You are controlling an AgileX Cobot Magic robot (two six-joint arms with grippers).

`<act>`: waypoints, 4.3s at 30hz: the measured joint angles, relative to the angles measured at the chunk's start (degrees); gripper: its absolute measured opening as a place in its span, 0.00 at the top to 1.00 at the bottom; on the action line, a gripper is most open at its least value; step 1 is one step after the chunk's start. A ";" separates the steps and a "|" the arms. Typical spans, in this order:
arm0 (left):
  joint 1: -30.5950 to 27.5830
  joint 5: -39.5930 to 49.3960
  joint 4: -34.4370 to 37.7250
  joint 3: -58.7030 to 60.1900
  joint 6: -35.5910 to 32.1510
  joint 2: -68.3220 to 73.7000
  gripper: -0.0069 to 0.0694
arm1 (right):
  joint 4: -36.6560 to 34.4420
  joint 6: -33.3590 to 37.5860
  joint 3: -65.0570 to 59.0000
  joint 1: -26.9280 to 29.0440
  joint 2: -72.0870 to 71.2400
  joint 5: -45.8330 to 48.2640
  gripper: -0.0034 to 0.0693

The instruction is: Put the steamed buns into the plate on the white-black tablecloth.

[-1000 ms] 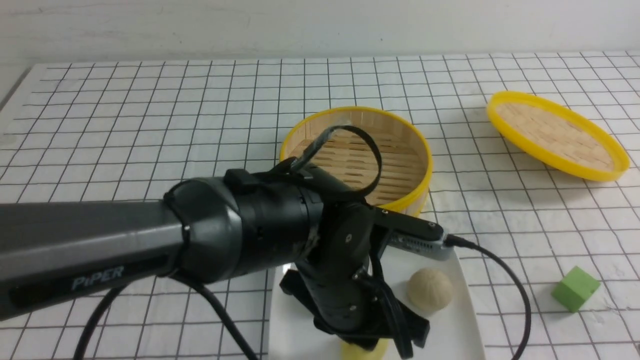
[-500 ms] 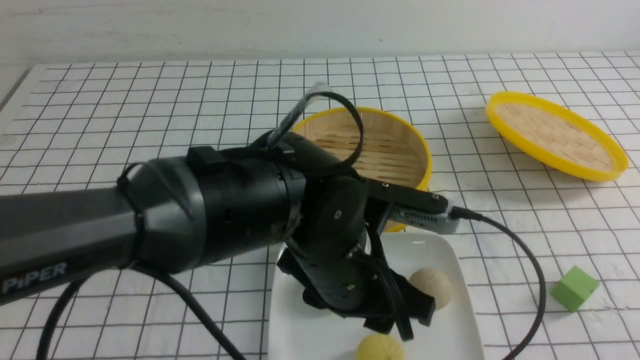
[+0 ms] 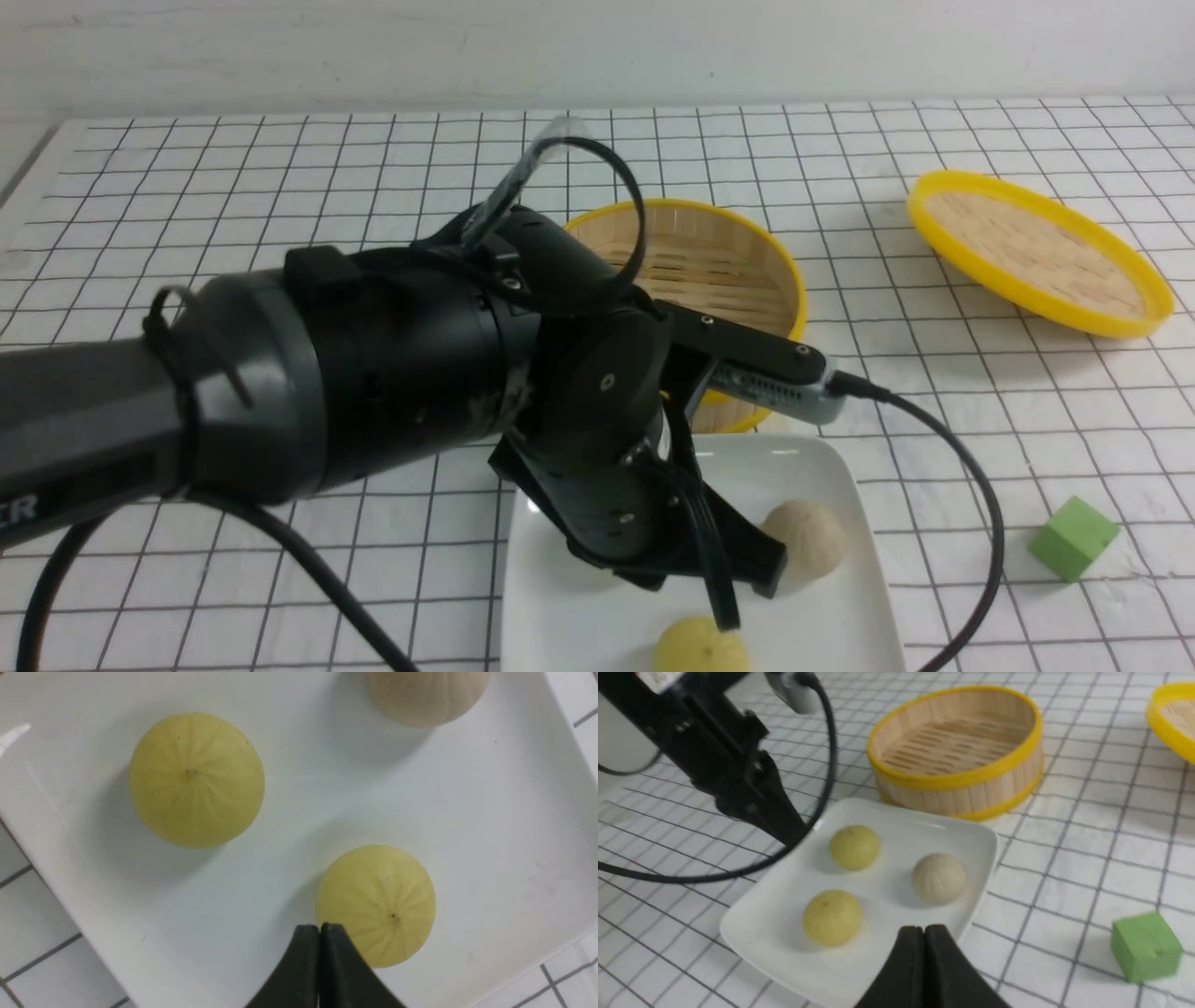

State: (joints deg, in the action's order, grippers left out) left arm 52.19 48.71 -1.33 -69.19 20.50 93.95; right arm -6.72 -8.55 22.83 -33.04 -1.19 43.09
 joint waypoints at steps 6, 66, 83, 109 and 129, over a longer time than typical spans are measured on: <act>0.00 0.00 0.01 0.00 0.00 0.00 0.91 | 0.23 3.55 -4.61 0.00 0.00 -11.18 0.97; 0.00 16.86 -18.79 -5.21 0.00 -23.53 0.87 | 9.80 4.02 -23.77 35.81 0.08 -19.78 0.92; 0.00 7.09 -21.22 30.24 21.57 -65.54 0.89 | 9.74 4.02 -23.77 35.81 0.08 -19.78 0.89; -0.18 -40.17 -37.65 56.13 30.23 -72.05 0.87 | 9.79 4.02 -23.77 35.86 0.08 -19.72 0.85; -48.32 -34.11 -4.79 69.66 -15.72 -93.19 0.86 | 10.21 4.02 -23.77 35.86 0.08 -19.72 0.83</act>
State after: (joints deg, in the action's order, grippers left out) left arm 3.87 14.60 -6.12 0.47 4.78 0.76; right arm 3.49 -4.53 -0.94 2.83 -1.11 23.37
